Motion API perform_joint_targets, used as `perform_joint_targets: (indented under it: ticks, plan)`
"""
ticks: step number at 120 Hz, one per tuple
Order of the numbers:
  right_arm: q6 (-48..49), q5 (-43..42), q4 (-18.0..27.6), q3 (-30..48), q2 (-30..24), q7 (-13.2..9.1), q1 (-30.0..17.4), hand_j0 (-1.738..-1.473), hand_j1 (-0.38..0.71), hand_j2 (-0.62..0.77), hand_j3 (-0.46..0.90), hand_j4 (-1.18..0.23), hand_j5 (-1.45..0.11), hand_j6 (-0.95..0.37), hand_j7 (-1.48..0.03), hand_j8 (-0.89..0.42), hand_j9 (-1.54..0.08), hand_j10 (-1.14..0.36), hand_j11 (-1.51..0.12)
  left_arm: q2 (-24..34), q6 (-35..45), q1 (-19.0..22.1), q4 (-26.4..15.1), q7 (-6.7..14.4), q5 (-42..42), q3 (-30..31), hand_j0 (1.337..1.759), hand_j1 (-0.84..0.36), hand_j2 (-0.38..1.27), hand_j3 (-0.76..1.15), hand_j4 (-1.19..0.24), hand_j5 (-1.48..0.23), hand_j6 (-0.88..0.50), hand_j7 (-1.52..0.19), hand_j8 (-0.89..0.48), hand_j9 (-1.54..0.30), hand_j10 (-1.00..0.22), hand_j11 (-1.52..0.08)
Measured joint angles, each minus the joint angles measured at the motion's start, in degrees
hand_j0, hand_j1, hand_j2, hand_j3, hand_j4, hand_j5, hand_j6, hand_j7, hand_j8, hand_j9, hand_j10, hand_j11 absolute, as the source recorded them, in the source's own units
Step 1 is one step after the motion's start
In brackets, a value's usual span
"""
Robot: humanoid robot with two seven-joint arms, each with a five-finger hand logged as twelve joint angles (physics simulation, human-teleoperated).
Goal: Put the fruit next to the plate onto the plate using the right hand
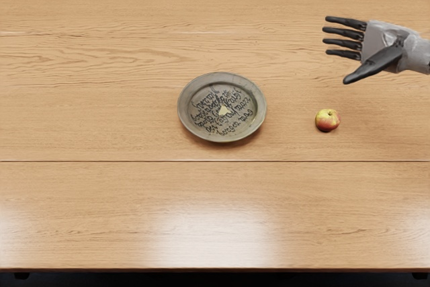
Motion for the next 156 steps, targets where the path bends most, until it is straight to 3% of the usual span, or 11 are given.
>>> perform_joint_targets:
  ticks: [12,30,46,63,73,88,125,156]
  plan:
    - [0.0,-0.1,1.7,0.1,-1.0,-1.0,-0.2,-1.658,-0.31,-0.01,0.00,-0.04,-0.05,-0.04,-0.05,-0.04,-0.05,-0.04,-0.05,0.0,0.0,0.0,0.0,0.0,0.0,0.0,1.658,0.07,0.05,0.00,-0.23,-0.30,-0.23,-0.30,-0.23,-0.30,-0.23,-0.30]
    - [0.0,-1.4,6.9,1.2,-3.7,-7.7,0.4,-1.658,-0.31,-0.01,0.00,-0.04,-0.05,-0.04,-0.05,-0.04,-0.05,-0.04,-0.05,0.0,0.0,0.0,0.0,0.0,0.0,0.0,1.658,0.07,0.05,0.00,-0.23,-0.30,-0.23,-0.30,-0.23,-0.30,-0.23,-0.30]
    - [-0.5,-19.1,16.9,4.9,-6.1,-9.4,0.5,-1.658,-0.31,-0.01,0.00,-0.04,-0.05,-0.04,-0.05,-0.04,-0.05,-0.04,-0.05,0.0,0.0,0.0,0.0,0.0,0.0,0.0,1.658,0.07,0.05,0.00,-0.23,-0.30,-0.23,-0.30,-0.23,-0.30,-0.23,-0.30]
    - [-11.2,-37.6,26.4,4.3,-6.9,-9.9,0.0,-1.658,-0.31,-0.01,0.00,-0.04,-0.05,-0.04,-0.05,-0.04,-0.05,-0.04,-0.05,0.0,0.0,0.0,0.0,0.0,0.0,0.0,1.658,0.07,0.05,0.00,-0.23,-0.30,-0.23,-0.30,-0.23,-0.30,-0.23,-0.30]
    - [-18.0,-43.9,29.6,1.6,-6.8,-10.3,-0.2,-1.658,-0.31,-0.01,0.00,-0.04,-0.05,-0.04,-0.05,-0.04,-0.05,-0.04,-0.05,0.0,0.0,0.0,0.0,0.0,0.0,0.0,1.658,0.07,0.05,0.00,-0.23,-0.30,-0.23,-0.30,-0.23,-0.30,-0.23,-0.30]
    - [-26.1,-48.1,31.8,-3.3,-6.4,-12.1,-0.2,-1.658,-0.31,-0.01,0.00,-0.04,-0.05,-0.04,-0.05,-0.04,-0.05,-0.04,-0.05,0.0,0.0,0.0,0.0,0.0,0.0,0.0,1.658,0.07,0.05,0.00,-0.23,-0.30,-0.23,-0.30,-0.23,-0.30,-0.23,-0.30]
    - [-39.2,-49.5,32.8,-8.7,-2.5,-21.9,-1.2,-1.658,-0.30,-0.01,0.00,-0.05,-0.05,-0.05,-0.05,-0.05,-0.05,-0.04,-0.05,0.0,0.0,0.0,0.0,0.0,0.0,0.0,1.658,0.07,0.05,0.00,-0.23,-0.30,-0.23,-0.30,-0.23,-0.30,-0.23,-0.30]
    - [-45.9,-49.4,31.7,-9.5,0.7,-25.5,-2.3,-1.658,-0.11,-0.04,0.00,-0.21,-0.26,-0.21,-0.26,-0.21,-0.26,-0.21,-0.26,0.0,0.0,0.0,0.0,0.0,0.0,0.0,1.658,0.07,0.05,0.00,-0.23,-0.30,-0.23,-0.30,-0.23,-0.30,-0.23,-0.30]
